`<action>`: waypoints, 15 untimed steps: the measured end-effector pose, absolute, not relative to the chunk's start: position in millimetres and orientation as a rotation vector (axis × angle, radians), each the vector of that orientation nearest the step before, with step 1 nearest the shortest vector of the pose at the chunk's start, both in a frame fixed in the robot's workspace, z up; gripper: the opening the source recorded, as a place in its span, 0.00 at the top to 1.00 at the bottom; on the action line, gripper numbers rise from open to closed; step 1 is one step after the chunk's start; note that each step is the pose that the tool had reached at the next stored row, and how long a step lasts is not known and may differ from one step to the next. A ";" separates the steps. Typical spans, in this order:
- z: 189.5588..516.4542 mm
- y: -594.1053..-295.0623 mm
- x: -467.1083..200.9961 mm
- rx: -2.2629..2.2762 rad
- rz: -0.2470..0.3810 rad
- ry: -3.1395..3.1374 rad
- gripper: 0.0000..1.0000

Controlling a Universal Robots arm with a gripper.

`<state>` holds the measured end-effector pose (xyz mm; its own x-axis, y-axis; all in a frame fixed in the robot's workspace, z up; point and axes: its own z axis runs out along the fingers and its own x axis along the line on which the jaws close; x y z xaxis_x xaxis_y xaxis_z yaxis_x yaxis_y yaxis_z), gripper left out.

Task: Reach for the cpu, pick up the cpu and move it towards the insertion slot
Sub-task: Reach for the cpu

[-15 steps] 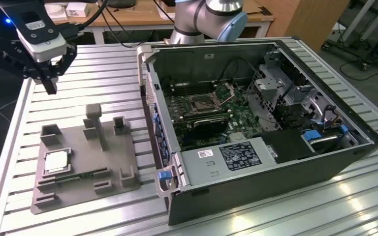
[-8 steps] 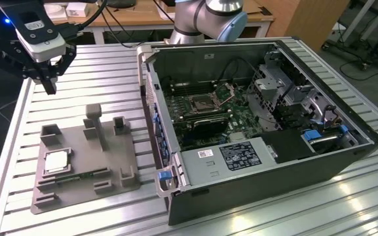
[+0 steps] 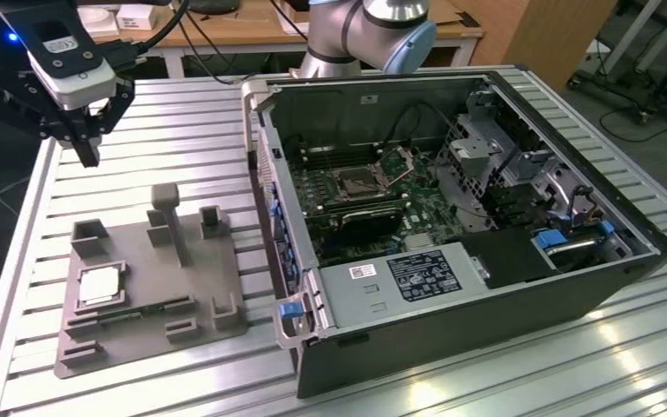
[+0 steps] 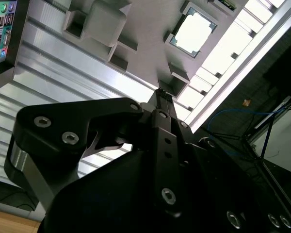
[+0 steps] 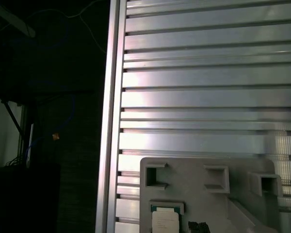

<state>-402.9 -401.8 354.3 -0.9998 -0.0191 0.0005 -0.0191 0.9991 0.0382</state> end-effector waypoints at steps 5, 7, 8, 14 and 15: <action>353.8 -401.8 -406.4 0.030 -0.060 -3.140 0.89; 353.6 -402.9 -408.9 0.031 -0.060 -3.140 0.89; 353.4 -403.7 -410.0 0.031 -0.060 -3.140 0.89; 352.4 -408.7 -421.0 0.035 -0.060 -3.140 0.89; 352.2 -408.8 -422.7 0.035 -0.060 -3.141 0.89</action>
<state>-422.7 -408.8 352.2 -0.9998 -0.0222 -0.0001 -0.0222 0.9990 0.0382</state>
